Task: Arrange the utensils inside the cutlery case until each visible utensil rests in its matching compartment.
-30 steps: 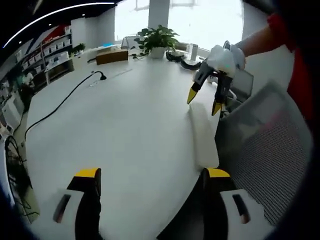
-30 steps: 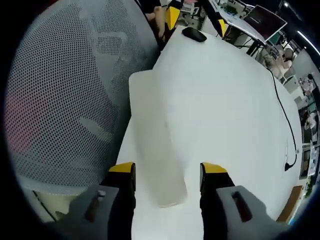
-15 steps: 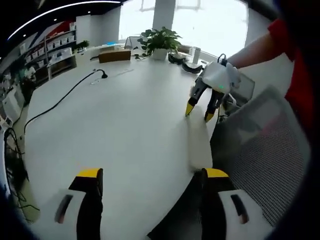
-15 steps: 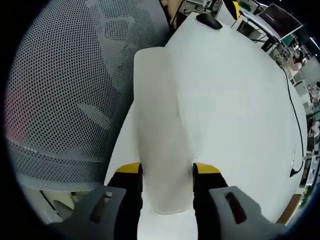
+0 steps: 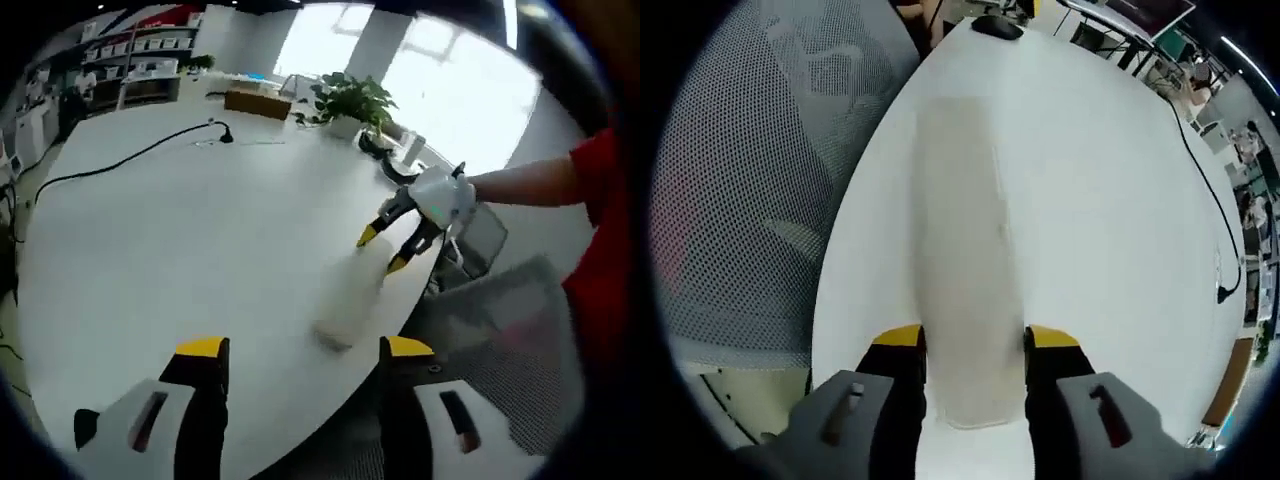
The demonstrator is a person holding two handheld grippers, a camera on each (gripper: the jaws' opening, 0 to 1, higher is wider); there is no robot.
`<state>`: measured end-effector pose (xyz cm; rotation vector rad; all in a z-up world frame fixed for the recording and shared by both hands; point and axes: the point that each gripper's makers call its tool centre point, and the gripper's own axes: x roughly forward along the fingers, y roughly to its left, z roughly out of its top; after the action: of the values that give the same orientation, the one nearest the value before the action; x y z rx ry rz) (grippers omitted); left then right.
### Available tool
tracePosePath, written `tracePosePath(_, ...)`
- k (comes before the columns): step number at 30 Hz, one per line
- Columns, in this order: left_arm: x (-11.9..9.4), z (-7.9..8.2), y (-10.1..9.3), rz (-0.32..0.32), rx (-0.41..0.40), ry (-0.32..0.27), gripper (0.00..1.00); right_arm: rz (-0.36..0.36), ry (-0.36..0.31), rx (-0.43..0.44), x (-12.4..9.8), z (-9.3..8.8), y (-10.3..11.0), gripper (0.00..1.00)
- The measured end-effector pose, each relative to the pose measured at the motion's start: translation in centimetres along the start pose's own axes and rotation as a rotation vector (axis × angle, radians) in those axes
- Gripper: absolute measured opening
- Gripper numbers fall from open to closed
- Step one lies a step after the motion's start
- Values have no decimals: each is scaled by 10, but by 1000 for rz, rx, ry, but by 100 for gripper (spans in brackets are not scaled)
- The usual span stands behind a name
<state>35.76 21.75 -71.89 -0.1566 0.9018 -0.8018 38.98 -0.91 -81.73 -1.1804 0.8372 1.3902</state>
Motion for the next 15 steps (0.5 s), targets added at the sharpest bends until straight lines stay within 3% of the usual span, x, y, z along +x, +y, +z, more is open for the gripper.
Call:
tracePosePath(2, 6, 10, 0, -22, -75, -45, 57, -6, -7, 36, -1, -5, -5, 36)
tracePosePath(8, 23, 30, -6, -112, -234, -93, 43, -23, -15, 91, -5, -16, -14, 36)
tracePosePath(10, 30, 36, -6, -142, -341, -112, 43, -29, -19, 99, -6, -17, -16, 36)
tracePosePath(15, 44, 41, 2, -120, -370, -81, 42, -35, -34, 132, -8, -19, -19, 36)
